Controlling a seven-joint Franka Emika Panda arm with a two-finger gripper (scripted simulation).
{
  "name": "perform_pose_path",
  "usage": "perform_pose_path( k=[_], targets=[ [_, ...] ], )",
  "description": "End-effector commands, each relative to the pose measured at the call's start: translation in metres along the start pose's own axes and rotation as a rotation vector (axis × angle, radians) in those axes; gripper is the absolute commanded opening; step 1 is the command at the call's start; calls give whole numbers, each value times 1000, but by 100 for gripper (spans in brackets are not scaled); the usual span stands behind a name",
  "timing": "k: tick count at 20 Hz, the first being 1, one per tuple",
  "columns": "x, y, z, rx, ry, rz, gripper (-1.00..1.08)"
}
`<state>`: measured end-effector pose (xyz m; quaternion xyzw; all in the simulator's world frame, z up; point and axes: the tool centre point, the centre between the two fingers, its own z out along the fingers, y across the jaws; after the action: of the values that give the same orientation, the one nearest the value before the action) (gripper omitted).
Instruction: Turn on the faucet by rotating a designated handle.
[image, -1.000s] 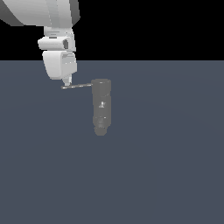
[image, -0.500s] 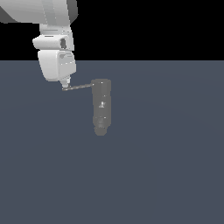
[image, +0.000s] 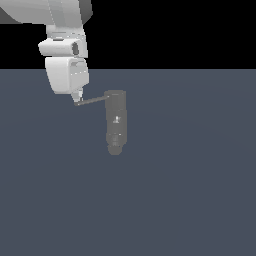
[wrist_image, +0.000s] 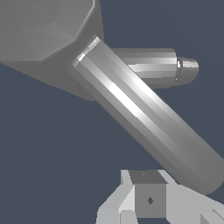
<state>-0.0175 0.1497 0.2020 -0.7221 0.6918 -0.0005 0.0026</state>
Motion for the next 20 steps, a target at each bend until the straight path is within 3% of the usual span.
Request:
perform_pose_path(
  k=[1, 20],
  targets=[
    [11, 6, 0, -2, 3, 8, -100],
    [51, 51, 0, -4, 3, 4, -100]
  ],
)
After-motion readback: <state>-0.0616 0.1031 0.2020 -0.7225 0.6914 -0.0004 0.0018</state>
